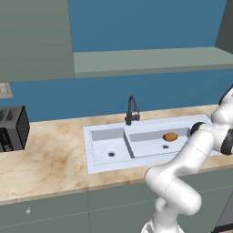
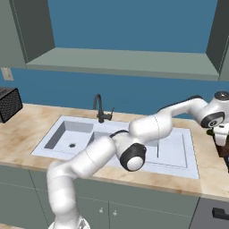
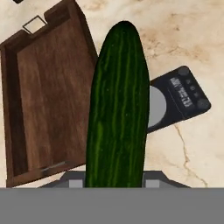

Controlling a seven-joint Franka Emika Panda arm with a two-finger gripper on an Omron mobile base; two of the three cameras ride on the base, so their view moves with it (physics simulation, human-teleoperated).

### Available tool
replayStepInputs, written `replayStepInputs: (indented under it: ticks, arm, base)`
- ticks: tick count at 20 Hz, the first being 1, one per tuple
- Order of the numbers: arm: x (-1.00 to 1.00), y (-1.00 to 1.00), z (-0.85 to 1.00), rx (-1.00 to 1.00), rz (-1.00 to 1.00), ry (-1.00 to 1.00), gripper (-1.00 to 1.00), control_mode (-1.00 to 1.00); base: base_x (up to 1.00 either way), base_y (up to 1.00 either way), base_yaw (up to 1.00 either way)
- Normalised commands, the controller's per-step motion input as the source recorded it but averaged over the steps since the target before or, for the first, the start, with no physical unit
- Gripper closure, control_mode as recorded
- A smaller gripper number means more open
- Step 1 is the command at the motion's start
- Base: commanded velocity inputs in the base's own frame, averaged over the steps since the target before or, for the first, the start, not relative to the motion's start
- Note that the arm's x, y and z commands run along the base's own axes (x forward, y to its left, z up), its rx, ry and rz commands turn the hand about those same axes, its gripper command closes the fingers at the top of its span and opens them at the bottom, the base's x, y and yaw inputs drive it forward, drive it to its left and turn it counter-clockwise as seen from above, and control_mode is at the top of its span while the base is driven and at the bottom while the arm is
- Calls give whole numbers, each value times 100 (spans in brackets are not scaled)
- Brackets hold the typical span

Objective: Pick up all produce items and place them in the sink. Turn on the sink faucet to wash them. Then turn the sink off and put them in the tray.

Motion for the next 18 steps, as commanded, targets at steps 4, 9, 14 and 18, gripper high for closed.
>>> replayStepInputs:
  ticks: [4, 9, 14, 18]
  arm:
    - [-22, 78, -37, -3, -1, 0, 100, -100]
    - [-25, 75, -44, -5, -1, 0, 100, -100]
    - [-28, 40, -4, 0, -2, 0, 100, -100]
    - [-12, 5, 0, 0, -5, -3, 100, -100]
  base:
    - [0, 0, 0]
    - [0, 0, 0]
    - [0, 0, 0]
    - [0, 0, 0]
